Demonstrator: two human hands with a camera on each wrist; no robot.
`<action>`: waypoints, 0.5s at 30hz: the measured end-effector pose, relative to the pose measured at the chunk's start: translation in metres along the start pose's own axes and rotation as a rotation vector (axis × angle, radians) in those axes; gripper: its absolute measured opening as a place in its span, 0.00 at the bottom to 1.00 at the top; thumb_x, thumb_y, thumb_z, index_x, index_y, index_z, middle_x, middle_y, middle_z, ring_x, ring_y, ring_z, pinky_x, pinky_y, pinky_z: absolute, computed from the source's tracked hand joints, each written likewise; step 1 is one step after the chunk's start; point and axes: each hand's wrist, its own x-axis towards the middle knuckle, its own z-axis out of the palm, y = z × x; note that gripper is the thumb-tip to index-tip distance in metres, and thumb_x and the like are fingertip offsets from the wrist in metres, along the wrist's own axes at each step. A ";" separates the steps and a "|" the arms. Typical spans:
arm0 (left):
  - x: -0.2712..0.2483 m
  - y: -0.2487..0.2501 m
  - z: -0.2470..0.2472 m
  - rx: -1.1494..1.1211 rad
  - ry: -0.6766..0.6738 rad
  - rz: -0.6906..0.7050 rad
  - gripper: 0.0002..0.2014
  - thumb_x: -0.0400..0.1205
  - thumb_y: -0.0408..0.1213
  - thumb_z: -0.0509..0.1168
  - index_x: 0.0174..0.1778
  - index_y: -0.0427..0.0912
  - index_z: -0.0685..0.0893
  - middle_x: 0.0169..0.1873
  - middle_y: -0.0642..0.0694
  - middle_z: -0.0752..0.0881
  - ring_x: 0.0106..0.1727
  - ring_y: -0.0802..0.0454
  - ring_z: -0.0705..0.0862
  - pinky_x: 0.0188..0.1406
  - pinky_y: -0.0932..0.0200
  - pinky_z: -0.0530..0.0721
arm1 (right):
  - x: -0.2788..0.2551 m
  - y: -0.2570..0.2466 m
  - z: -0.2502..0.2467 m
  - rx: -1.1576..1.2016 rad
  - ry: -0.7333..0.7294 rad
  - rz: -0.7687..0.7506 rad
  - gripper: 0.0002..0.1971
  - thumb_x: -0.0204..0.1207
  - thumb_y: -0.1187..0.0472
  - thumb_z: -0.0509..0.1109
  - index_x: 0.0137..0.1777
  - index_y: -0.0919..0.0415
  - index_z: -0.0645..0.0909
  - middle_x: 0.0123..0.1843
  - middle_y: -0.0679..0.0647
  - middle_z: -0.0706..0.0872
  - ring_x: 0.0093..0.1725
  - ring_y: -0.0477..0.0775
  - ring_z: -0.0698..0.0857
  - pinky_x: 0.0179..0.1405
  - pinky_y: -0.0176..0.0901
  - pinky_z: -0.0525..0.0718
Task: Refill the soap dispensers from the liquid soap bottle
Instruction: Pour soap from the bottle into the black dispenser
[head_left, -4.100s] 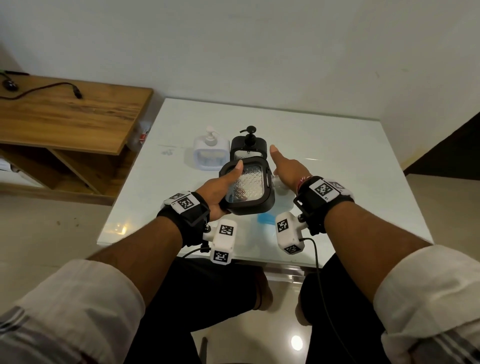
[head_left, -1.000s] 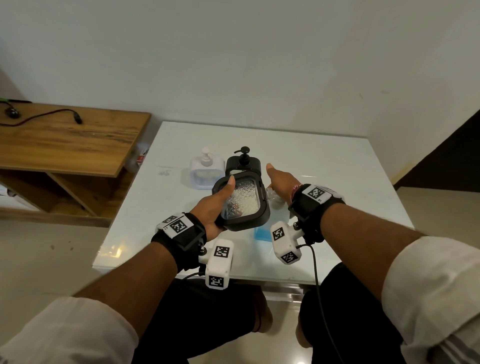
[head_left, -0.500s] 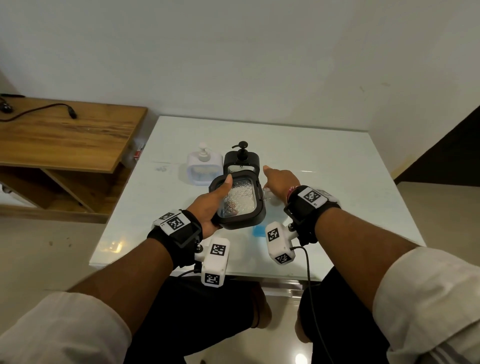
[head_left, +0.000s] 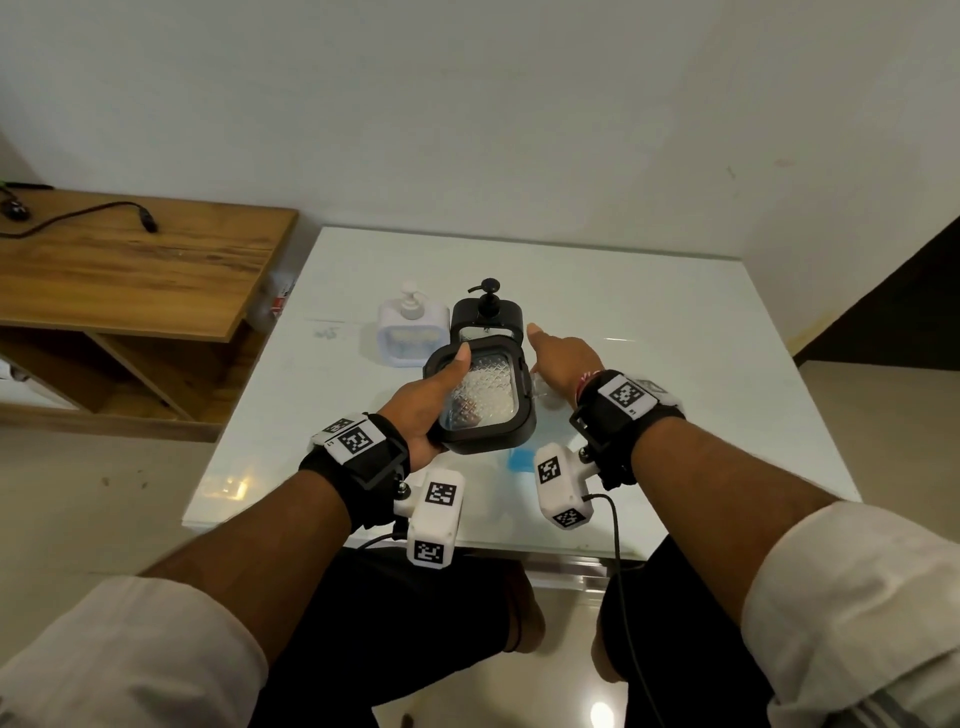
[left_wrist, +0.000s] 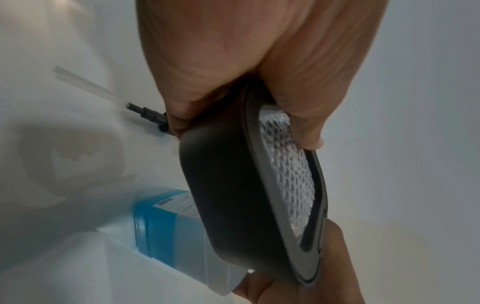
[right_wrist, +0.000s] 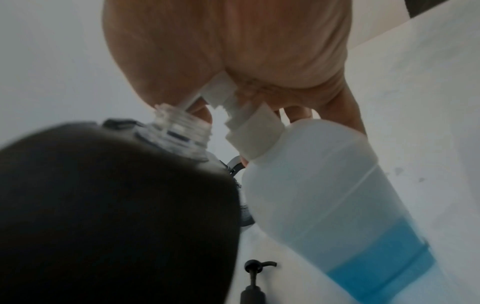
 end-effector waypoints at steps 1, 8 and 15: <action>0.000 0.000 0.000 0.001 0.006 0.002 0.24 0.84 0.54 0.68 0.69 0.41 0.85 0.62 0.40 0.91 0.63 0.42 0.90 0.62 0.44 0.87 | 0.001 0.001 0.002 -0.009 0.010 0.011 0.35 0.84 0.36 0.49 0.66 0.67 0.82 0.67 0.63 0.83 0.64 0.63 0.81 0.60 0.48 0.72; 0.000 -0.001 0.003 0.010 0.004 0.013 0.23 0.84 0.55 0.68 0.69 0.43 0.86 0.60 0.41 0.92 0.63 0.43 0.90 0.62 0.45 0.88 | -0.003 0.002 -0.006 0.053 -0.039 -0.017 0.38 0.84 0.34 0.46 0.69 0.66 0.80 0.72 0.63 0.80 0.68 0.63 0.78 0.68 0.50 0.70; 0.000 0.001 0.003 -0.011 -0.010 0.010 0.22 0.86 0.54 0.66 0.68 0.42 0.86 0.60 0.41 0.92 0.62 0.43 0.91 0.59 0.46 0.88 | -0.004 -0.003 -0.009 0.096 -0.077 -0.042 0.36 0.85 0.36 0.45 0.66 0.67 0.79 0.70 0.64 0.80 0.64 0.61 0.79 0.71 0.52 0.70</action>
